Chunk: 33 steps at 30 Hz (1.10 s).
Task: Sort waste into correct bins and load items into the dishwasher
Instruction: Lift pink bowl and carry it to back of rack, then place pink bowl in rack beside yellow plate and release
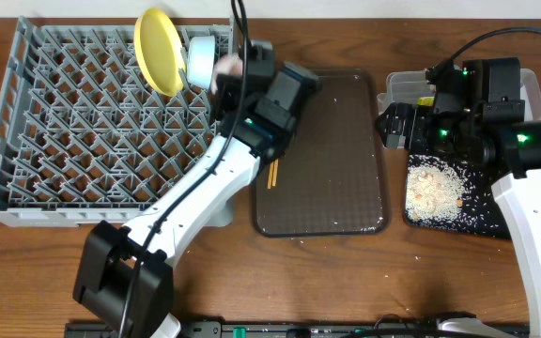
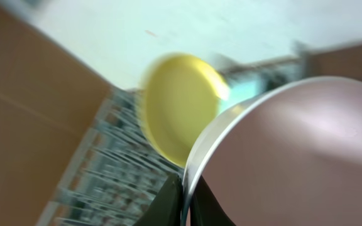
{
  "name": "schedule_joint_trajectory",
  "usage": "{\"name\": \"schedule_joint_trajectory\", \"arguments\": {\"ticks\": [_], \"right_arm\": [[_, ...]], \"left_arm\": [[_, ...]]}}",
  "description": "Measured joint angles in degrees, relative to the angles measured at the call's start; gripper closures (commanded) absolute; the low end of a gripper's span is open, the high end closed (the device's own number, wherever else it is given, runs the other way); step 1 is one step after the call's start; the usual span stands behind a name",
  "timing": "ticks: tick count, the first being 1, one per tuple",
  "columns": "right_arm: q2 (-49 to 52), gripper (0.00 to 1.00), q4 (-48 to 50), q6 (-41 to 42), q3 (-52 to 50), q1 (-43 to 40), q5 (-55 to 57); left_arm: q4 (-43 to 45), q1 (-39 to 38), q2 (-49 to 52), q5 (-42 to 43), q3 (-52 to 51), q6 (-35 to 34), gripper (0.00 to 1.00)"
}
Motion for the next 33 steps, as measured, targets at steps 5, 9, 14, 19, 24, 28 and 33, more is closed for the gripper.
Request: {"name": "schedule_joint_trajectory", "arguments": {"ticks": [5, 9, 14, 19, 24, 28, 33], "right_arm": [[0.0, 0.01, 0.0, 0.0, 0.0, 0.0, 0.0], [0.0, 0.01, 0.0, 0.0, 0.0, 0.0, 0.0], [0.0, 0.01, 0.0, 0.0, 0.0, 0.0, 0.0], [0.0, 0.01, 0.0, 0.0, 0.0, 0.0, 0.0], [0.0, 0.01, 0.0, 0.0, 0.0, 0.0, 0.0], [0.0, 0.01, 0.0, 0.0, 0.0, 0.0, 0.0], [0.0, 0.01, 0.0, 0.0, 0.0, 0.0, 0.0]], "left_arm": [[5.0, 4.3, 0.0, -5.9, 0.0, 6.9, 0.93], [5.0, 9.4, 0.0, -7.8, 0.0, 8.6, 0.93], [5.0, 13.4, 0.0, -8.9, 0.0, 8.6, 0.93], [5.0, 13.2, 1.3, -10.1, 0.0, 8.5, 0.93], [4.8, 13.0, 4.4, -13.5, 0.0, 8.3, 0.92], [3.8, 13.0, 5.6, -15.0, -1.8, 7.0, 0.93], [3.5, 12.2, 5.6, -15.9, -5.3, 5.0, 0.93]]}}
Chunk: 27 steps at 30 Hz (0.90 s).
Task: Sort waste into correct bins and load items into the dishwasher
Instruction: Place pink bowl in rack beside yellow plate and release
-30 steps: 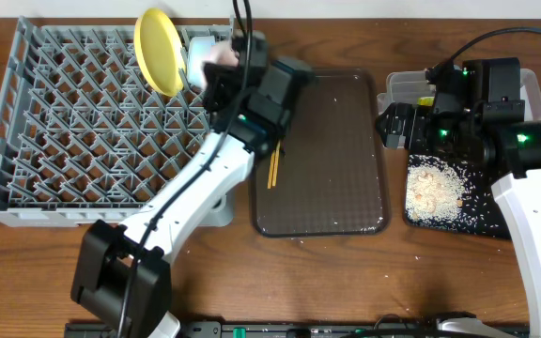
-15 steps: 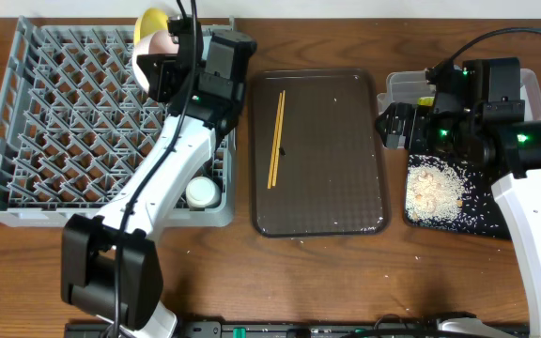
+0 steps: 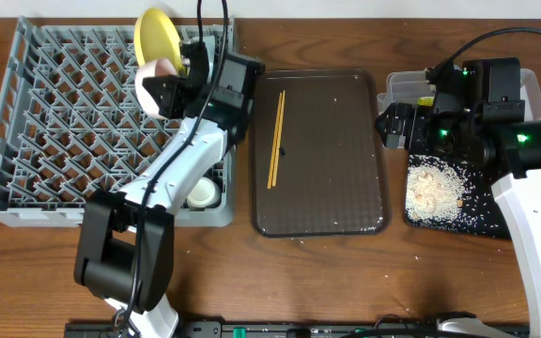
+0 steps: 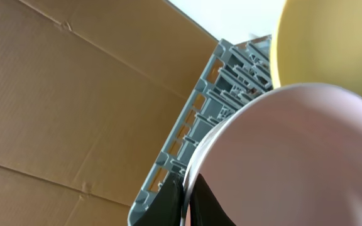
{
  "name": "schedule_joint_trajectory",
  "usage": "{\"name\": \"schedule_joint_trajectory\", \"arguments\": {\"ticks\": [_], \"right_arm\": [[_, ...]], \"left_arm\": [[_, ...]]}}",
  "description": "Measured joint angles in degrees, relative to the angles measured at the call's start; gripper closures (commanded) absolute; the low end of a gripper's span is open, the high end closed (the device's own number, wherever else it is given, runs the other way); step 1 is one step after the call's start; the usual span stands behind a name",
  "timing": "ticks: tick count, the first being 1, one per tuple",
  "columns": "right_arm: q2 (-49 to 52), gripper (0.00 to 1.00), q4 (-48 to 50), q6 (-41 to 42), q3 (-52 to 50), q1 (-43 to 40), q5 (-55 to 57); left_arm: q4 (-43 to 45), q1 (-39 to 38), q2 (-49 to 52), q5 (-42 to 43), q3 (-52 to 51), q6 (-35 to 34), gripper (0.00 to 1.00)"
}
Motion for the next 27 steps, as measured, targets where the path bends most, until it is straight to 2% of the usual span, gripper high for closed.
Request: {"name": "schedule_joint_trajectory", "arguments": {"ticks": [9, 27], "right_arm": [[0.0, 0.01, 0.0, 0.0, 0.0, 0.0, 0.0], [0.0, 0.01, 0.0, 0.0, 0.0, 0.0, 0.0]], "left_arm": [[0.1, -4.5, 0.0, -0.1, -2.9, -5.9, 0.92], [1.8, -2.6, 0.1, 0.0, -3.9, -10.5, 0.93]]}}
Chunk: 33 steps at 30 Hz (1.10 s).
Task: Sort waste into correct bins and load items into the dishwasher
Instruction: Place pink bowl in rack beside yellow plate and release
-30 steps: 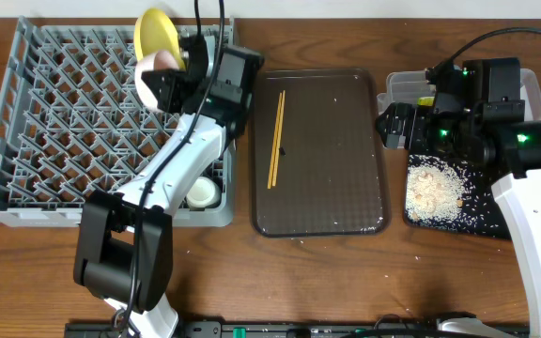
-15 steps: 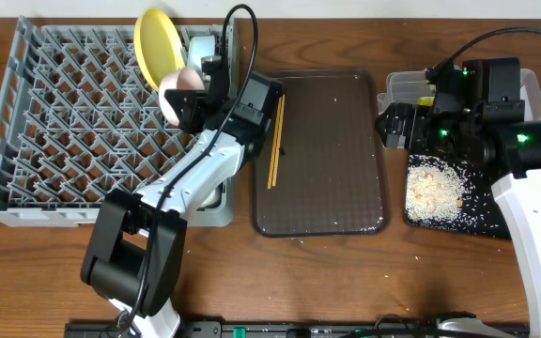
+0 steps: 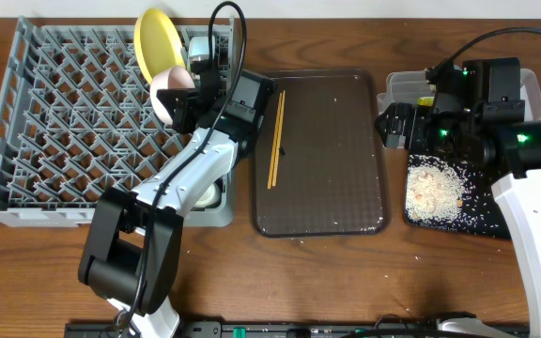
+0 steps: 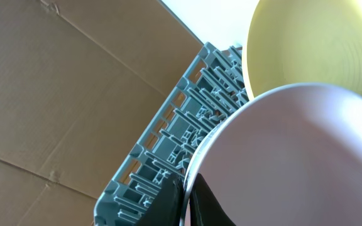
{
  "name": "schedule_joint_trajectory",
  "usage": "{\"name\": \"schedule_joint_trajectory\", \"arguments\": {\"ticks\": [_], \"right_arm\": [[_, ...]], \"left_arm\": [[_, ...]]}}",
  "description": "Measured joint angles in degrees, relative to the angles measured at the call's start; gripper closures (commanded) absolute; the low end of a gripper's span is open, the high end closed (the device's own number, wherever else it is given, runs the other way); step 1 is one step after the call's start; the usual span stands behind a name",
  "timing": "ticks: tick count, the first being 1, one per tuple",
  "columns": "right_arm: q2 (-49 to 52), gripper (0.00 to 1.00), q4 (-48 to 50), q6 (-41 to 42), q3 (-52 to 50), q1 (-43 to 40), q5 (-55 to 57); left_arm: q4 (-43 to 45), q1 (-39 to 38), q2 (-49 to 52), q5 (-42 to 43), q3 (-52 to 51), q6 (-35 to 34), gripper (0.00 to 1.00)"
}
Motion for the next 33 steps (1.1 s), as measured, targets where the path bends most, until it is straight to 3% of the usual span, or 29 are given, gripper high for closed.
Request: {"name": "schedule_joint_trajectory", "arguments": {"ticks": [33], "right_arm": [[0.0, 0.01, 0.0, 0.0, 0.0, 0.0, 0.0]], "left_arm": [[-1.9, 1.4, 2.4, -3.3, 0.0, 0.0, 0.93]]}}
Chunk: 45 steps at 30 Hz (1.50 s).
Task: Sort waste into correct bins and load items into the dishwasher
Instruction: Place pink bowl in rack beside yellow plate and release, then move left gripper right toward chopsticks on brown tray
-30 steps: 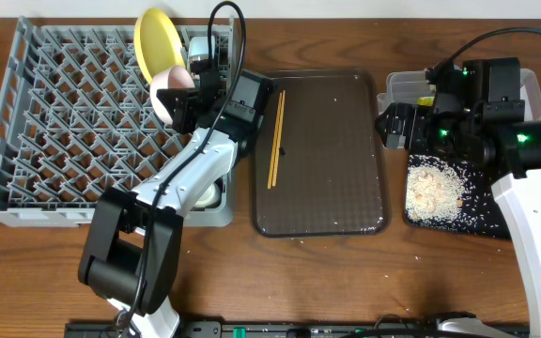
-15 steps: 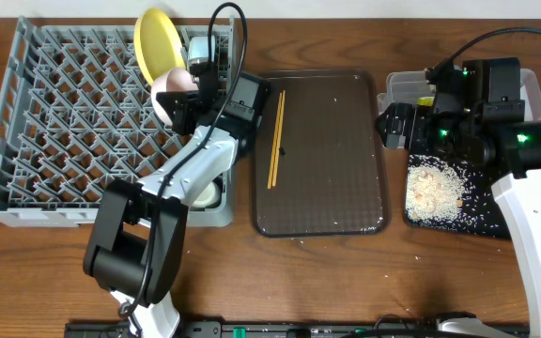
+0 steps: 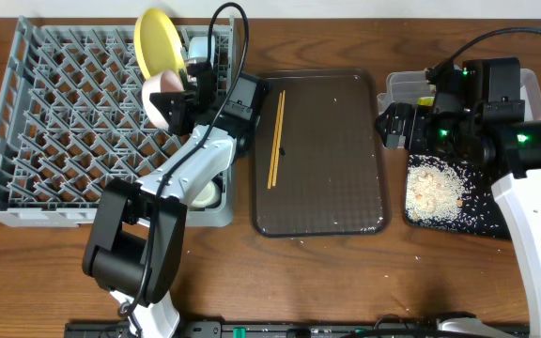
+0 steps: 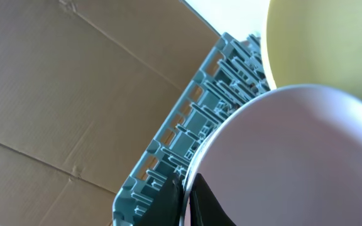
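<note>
My left gripper (image 3: 178, 103) is shut on the rim of a pink bowl (image 3: 163, 91), held on edge over the grey dish rack (image 3: 54, 122) just in front of the upright yellow plate (image 3: 155, 47). In the left wrist view the pink bowl (image 4: 294, 157) fills the right side, its rim pinched between my fingers (image 4: 168, 198), with the yellow plate (image 4: 332, 44) behind and the rack's wall (image 4: 193, 125) to the left. A pair of chopsticks (image 3: 275, 139) lies on the dark tray (image 3: 327, 188). My right gripper (image 3: 383, 127) hangs over the tray's right edge; its jaws do not show.
A light cup stands at the rack's back edge beside the plate, and a white cup (image 3: 202, 193) sits in the rack's front right corner. A black bin (image 3: 440, 192) holds rice and food scraps at the right; a clear container (image 3: 404, 86) is behind it.
The pink bowl in my left gripper has shifted a little left and back, closer to the yellow plate. The right arm has not moved.
My left gripper held the pink bowl at the rack's back right corner, its arm over the tray's left side. Then the bowl was over the rack beside the yellow plate, the chopsticks uncovered on the tray. It has stayed there with small shifts, gripped throughout.
</note>
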{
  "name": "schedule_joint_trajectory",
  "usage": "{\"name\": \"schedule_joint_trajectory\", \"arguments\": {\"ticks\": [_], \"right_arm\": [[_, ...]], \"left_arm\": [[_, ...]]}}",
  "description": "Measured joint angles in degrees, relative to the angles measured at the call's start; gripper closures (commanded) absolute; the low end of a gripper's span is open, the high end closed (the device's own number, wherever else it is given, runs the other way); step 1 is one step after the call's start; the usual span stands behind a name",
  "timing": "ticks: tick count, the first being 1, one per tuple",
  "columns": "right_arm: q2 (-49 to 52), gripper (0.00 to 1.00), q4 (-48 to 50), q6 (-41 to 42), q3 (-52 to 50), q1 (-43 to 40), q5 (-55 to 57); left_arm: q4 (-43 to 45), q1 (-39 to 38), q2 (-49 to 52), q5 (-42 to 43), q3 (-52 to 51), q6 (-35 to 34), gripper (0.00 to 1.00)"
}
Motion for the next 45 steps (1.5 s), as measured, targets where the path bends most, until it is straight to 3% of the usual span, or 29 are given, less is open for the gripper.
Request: {"name": "schedule_joint_trajectory", "arguments": {"ticks": [5, 10, 15, 19, 23, 27, 34, 38, 45], "right_arm": [[0.0, 0.01, 0.0, 0.0, 0.0, 0.0, 0.0], [0.0, 0.01, 0.0, 0.0, 0.0, 0.0, 0.0], [0.0, 0.01, 0.0, 0.0, 0.0, 0.0, 0.0], [0.0, 0.01, 0.0, 0.0, 0.0, 0.0, 0.0], [0.0, 0.01, 0.0, 0.0, 0.0, 0.0, 0.0], [0.0, 0.01, 0.0, 0.0, 0.0, 0.0, 0.0], [0.0, 0.01, 0.0, 0.0, 0.0, 0.0, 0.0], [0.0, 0.01, 0.0, 0.0, 0.0, 0.0, 0.0], [0.0, 0.01, 0.0, 0.0, 0.0, 0.0, 0.0]], "left_arm": [[-1.9, -0.7, 0.0, 1.1, 0.0, 0.1, 0.92], [-2.1, -2.7, 0.0, 2.4, 0.0, 0.3, 0.85], [-2.1, -4.8, 0.0, 3.3, 0.0, 0.3, 0.83], [-2.6, -5.8, 0.0, 4.9, 0.0, 0.5, 0.62], [-4.5, -5.9, 0.0, 9.0, 0.0, 0.5, 0.53], [-6.3, -5.9, 0.0, 15.1, 0.0, 0.3, 0.47], [-9.4, -5.9, -1.9, 28.3, 0.0, -2.0, 0.46], [-9.8, -5.9, -7.8, 37.0, 0.0, -2.9, 0.39], [-10.3, -5.9, -19.4, 53.9, 0.0, -5.7, 0.36]]}}
